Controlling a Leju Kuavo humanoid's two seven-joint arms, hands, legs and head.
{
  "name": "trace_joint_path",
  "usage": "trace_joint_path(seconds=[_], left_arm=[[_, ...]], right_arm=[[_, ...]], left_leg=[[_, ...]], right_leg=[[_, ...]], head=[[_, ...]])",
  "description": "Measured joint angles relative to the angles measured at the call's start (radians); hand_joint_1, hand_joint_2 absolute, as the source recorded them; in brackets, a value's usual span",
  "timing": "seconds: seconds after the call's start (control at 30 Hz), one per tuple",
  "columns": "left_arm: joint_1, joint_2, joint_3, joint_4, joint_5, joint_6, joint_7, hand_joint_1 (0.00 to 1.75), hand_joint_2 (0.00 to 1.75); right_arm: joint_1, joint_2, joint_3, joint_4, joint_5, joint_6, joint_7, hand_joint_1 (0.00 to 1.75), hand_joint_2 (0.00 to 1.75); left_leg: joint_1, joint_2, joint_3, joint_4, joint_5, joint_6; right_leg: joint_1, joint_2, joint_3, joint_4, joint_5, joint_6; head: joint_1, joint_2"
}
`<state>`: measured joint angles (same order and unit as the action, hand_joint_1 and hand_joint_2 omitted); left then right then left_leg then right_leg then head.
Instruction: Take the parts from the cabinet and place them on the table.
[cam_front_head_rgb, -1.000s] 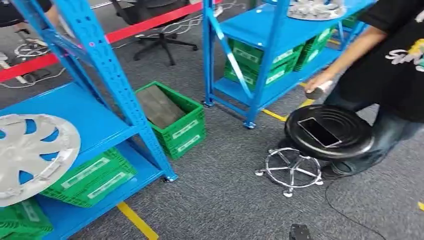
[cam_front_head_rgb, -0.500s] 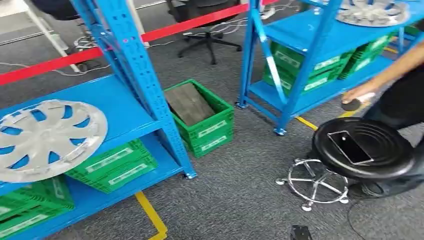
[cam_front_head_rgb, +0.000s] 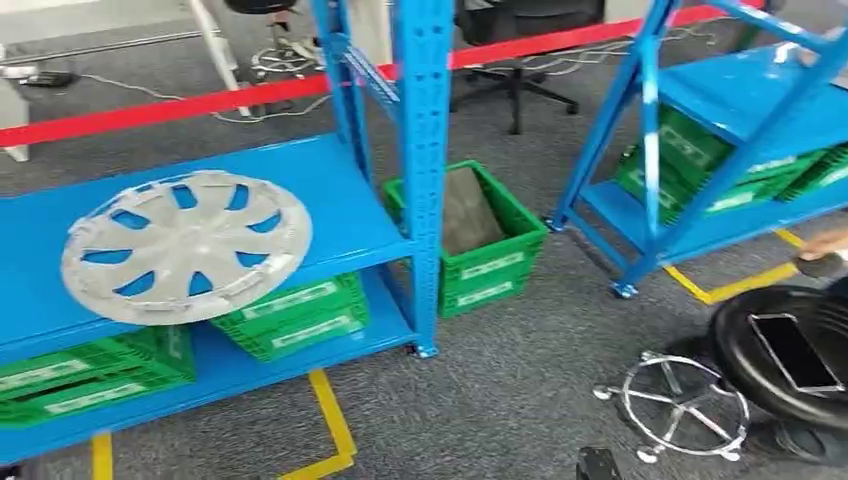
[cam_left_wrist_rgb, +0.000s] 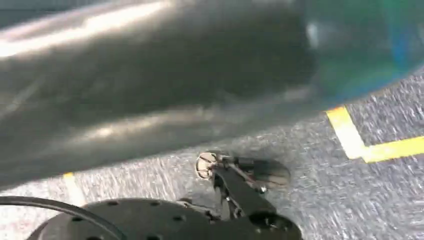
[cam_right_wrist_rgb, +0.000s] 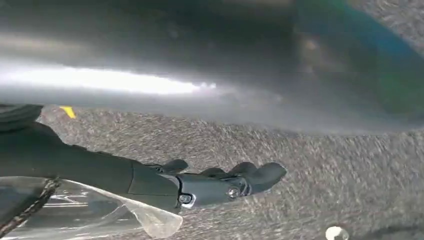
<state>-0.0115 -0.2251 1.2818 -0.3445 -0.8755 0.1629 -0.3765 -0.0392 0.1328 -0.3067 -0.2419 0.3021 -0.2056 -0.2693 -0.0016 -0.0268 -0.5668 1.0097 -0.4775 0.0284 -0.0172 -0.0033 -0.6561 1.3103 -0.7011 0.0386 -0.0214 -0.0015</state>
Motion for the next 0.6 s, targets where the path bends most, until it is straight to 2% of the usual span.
trace_joint_path(seconds=[0.03,0.07,0.1,0.13,0.17,0.2,0.3,0.33,0.37,0.4,0.43,0.47,0.5,0.53,0.57,0.6], left_arm=[[0.001,0.0,0.001,0.0,-0.001,0.002,0.001,0.0,0.0],[0.001,-0.002,0.003,0.0,-0.002,0.003,0.002,0.0,0.0],[0.001,-0.002,0.007,0.0,-0.003,0.005,0.003,0.0,0.0],[0.001,-0.004,0.008,0.0,-0.003,0.006,0.005,0.0,0.0],[0.0,-0.004,0.009,0.0,-0.003,0.006,0.006,0.0,0.0],[-0.003,-0.004,0.01,0.0,-0.003,0.006,0.007,0.0,0.0],[0.002,-0.006,0.015,0.0,-0.003,0.006,0.008,0.0,0.0],[0.003,-0.005,0.016,0.0,-0.003,0.006,0.008,0.0,0.0],[0.005,-0.006,0.017,-0.001,-0.002,0.006,0.008,0.0,0.0],[0.002,-0.006,0.018,-0.001,0.0,0.003,0.008,0.0,0.0],[-0.002,-0.005,0.018,-0.001,0.0,0.0,0.008,0.0,0.0],[-0.005,-0.005,0.02,-0.001,0.001,-0.002,0.008,0.0,0.0],[-0.007,-0.005,0.021,-0.001,0.003,-0.002,0.008,0.0,0.0],[-0.005,-0.005,0.023,-0.001,0.003,-0.002,0.008,0.0,0.0],[-0.001,-0.005,0.023,-0.001,0.003,-0.002,0.008,0.0,0.0],[0.0,-0.005,0.024,-0.001,0.003,-0.002,0.008,0.0,0.0]], right_arm=[[0.002,0.0,0.0,0.0,0.0,-0.001,0.0,0.0,0.0],[0.002,0.0,0.0,0.0,0.0,-0.001,0.0,0.0,0.0],[0.001,0.0,0.0,0.0,0.0,-0.001,0.0,0.0,0.0],[0.001,0.0,0.0,-0.001,0.0,-0.001,0.0,0.0,0.0],[0.001,0.0,0.0,0.0,0.0,-0.001,0.0,0.0,0.0],[0.003,0.0,0.0,0.0,0.0,-0.001,-0.001,0.0,0.0],[0.004,0.0,0.0,0.0,0.001,-0.002,0.0,0.0,0.0],[0.002,0.0,-0.001,-0.001,0.001,-0.002,0.0,0.0,0.0],[0.0,0.0,-0.002,-0.002,0.002,-0.002,0.0,0.0,0.0],[0.0,0.0,-0.002,-0.002,0.002,-0.002,-0.001,0.0,0.0],[0.002,0.0,-0.002,-0.002,0.002,0.0,-0.001,0.0,0.0],[0.005,0.0,-0.002,-0.002,0.003,0.0,0.0,0.0,0.0],[0.007,0.0,-0.002,-0.002,0.003,0.0,0.0,0.0,0.0],[0.006,0.0,-0.003,-0.002,0.003,0.0,0.0,0.0,0.0],[0.005,0.0,-0.003,-0.002,0.003,0.0,0.0,0.0,0.0],[0.004,0.0,-0.003,-0.002,0.003,0.0,0.0,0.0,0.0]], left_leg=[[0.0,-0.015,0.002,0.0,-0.001,0.0],[0.001,-0.028,0.005,0.0,-0.002,-0.001],[0.002,-0.046,0.009,0.002,-0.005,-0.004],[0.004,-0.06,0.012,0.004,-0.008,-0.009],[0.006,-0.07,0.011,0.007,-0.011,-0.014],[0.0,-0.082,0.004,0.017,-0.015,-0.02],[0.012,-0.116,-0.003,0.003,-0.003,-0.042],[0.011,-0.124,-0.004,0.005,-0.005,-0.046],[0.005,-0.064,-0.008,0.021,-0.017,-0.05],[0.005,-0.023,-0.032,0.071,-0.047,-0.055],[0.006,-0.003,-0.068,0.143,-0.082,-0.06],[0.008,0.008,-0.108,0.223,-0.115,-0.063],[0.009,0.013,-0.142,0.289,-0.135,-0.065],[0.01,0.015,-0.152,0.306,-0.128,-0.065],[0.01,0.016,-0.137,0.275,-0.097,-0.063],[0.009,0.02,-0.106,0.213,-0.057,-0.059]], right_leg=[[0.0,0.001,-0.012,0.002,0.019,0.001],[-0.001,0.002,-0.004,-0.036,0.06,0.0],[-0.003,0.006,0.026,-0.117,0.118,0.0],[-0.005,0.027,0.064,-0.21,0.172,-0.001],[-0.009,0.074,0.086,-0.258,0.176,-0.004],[-0.013,0.097,0.094,-0.283,0.168,-0.006],[-0.001,0.065,0.104,-0.277,0.168,-0.027],[-0.012,0.052,0.109,-0.29,0.175,-0.038],[-0.011,0.038,0.115,-0.294,0.176,-0.042],[-0.01,0.025,0.118,-0.295,0.174,-0.049],[-0.007,0.008,0.119,-0.295,0.171,-0.052],[-0.005,-0.011,0.122,-0.295,0.168,-0.054],[-0.003,-0.028,0.123,-0.295,0.165,-0.055],[-0.002,-0.043,0.125,-0.295,0.162,-0.056],[-0.001,-0.056,0.129,-0.295,0.159,-0.055],[0.0,-0.065,0.134,-0.295,0.156,-0.054]], head=[[0.0,0.0],[0.0,0.0],[0.0,0.0],[0.0,0.0],[0.0,0.0],[0.0,0.0],[0.001,0.0],[-0.002,0.0],[-0.001,0.0],[-0.012,0.0],[-0.011,0.0],[-0.012,0.0],[-0.011,0.0],[-0.011,0.0],[-0.011,0.0],[-0.012,0.0]])
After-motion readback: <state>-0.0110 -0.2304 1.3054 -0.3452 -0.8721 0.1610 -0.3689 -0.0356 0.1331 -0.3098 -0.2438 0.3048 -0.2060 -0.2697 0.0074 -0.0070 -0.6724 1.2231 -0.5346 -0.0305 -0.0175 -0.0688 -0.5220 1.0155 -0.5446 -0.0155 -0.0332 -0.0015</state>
